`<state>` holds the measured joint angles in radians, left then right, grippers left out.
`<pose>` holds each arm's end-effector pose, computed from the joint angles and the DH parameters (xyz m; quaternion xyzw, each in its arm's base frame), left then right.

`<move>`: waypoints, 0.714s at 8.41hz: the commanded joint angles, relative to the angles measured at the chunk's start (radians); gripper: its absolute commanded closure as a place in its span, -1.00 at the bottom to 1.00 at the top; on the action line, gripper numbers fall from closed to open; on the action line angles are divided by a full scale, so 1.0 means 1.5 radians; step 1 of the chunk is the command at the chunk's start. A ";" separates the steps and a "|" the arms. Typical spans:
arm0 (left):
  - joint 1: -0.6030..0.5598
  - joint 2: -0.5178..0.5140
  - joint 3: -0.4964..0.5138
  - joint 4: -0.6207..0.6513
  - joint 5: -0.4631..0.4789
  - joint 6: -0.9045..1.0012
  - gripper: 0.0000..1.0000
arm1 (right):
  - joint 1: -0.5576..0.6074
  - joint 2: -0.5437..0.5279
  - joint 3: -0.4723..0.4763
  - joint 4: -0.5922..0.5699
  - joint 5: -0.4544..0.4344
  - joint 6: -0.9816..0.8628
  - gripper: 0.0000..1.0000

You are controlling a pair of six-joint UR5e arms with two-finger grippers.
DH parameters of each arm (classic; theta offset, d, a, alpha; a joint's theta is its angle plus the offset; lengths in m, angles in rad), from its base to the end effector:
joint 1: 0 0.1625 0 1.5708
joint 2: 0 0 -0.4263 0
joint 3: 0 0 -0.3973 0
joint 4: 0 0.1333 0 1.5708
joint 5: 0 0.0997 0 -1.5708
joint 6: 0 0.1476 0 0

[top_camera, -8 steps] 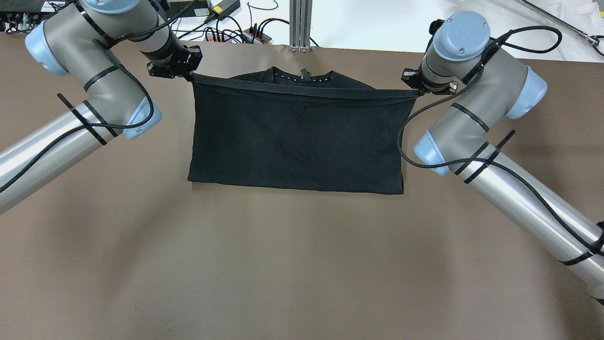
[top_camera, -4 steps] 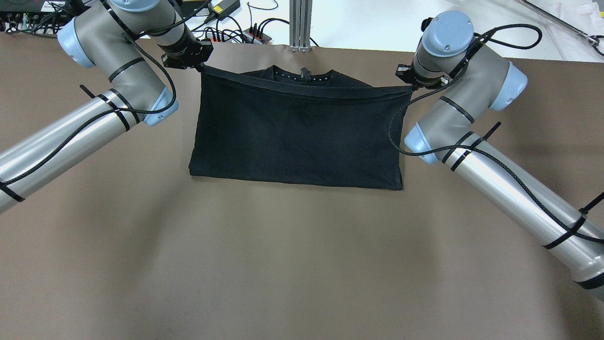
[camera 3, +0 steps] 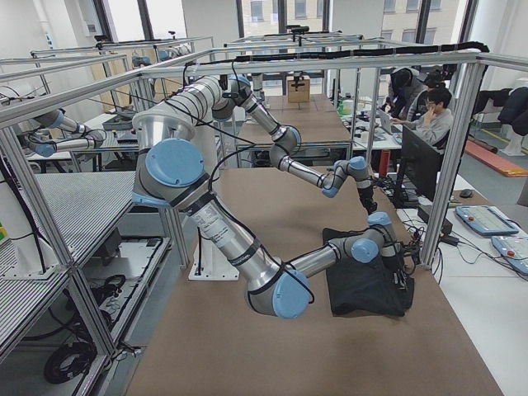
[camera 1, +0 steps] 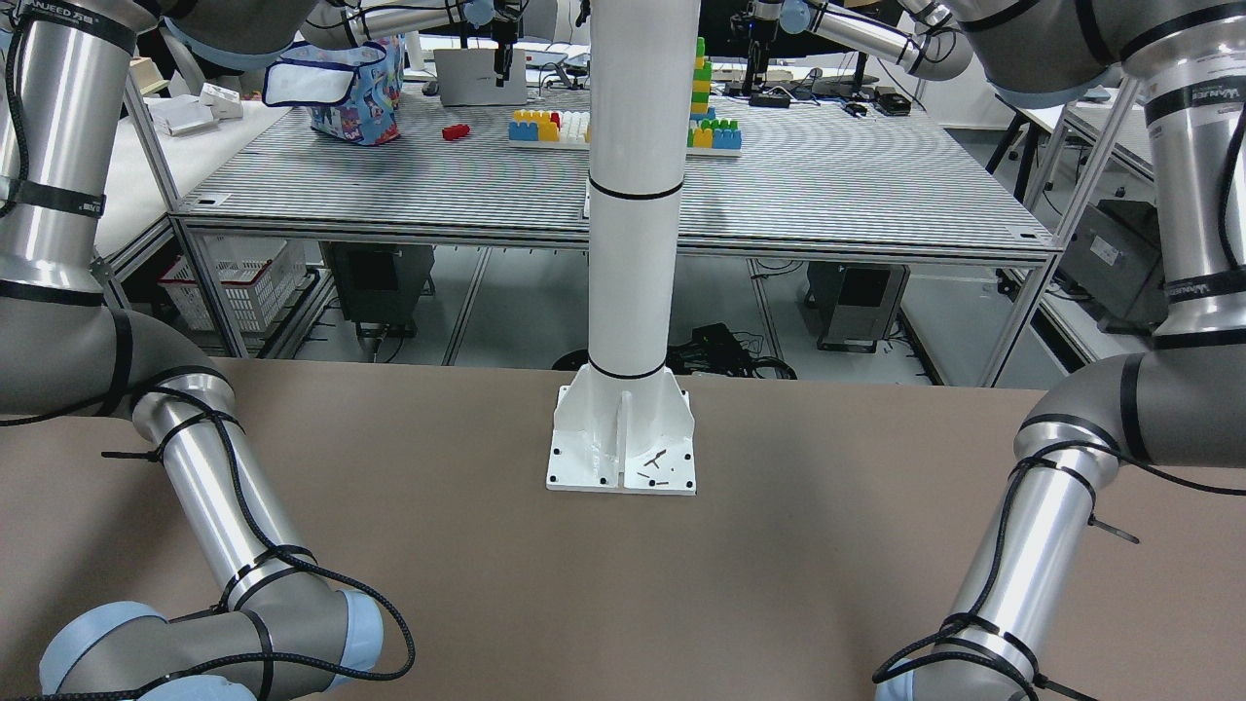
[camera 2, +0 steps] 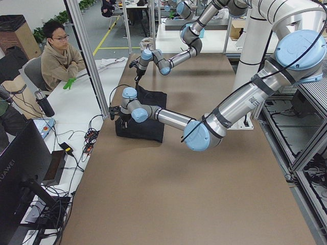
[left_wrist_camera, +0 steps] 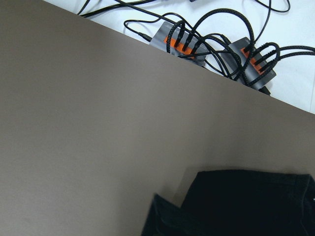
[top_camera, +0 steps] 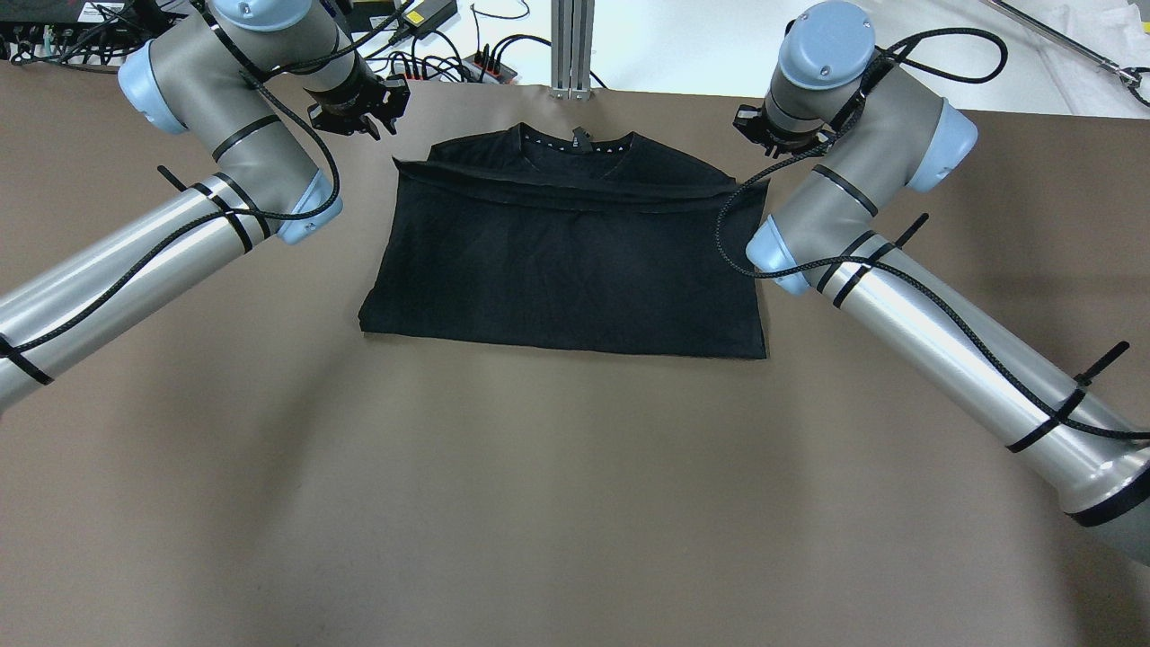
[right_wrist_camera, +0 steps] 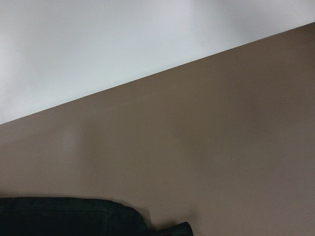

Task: Fold clothes
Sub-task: 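Lower the hem near the collar and open both grippers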

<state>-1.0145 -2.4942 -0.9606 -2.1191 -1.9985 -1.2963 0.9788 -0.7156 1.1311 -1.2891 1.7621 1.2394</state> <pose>0.4060 -0.7895 0.3090 0.0910 0.4420 -0.2385 0.8599 -0.3896 -0.7680 0.3289 0.1360 -0.3243 0.2666 0.8973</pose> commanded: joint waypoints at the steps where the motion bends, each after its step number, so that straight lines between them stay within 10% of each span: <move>1: 0.004 0.008 0.034 -0.058 0.003 0.000 -0.31 | 0.000 0.027 -0.011 0.000 -0.001 0.056 0.19; 6: 0.015 0.029 0.012 -0.065 0.018 -0.008 -0.51 | -0.071 -0.170 0.231 0.005 0.001 0.126 -0.19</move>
<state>-1.0006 -2.4685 -0.9225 -2.2134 -1.9781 -1.3005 0.9446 -0.8179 1.3017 -1.2881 1.7627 1.3799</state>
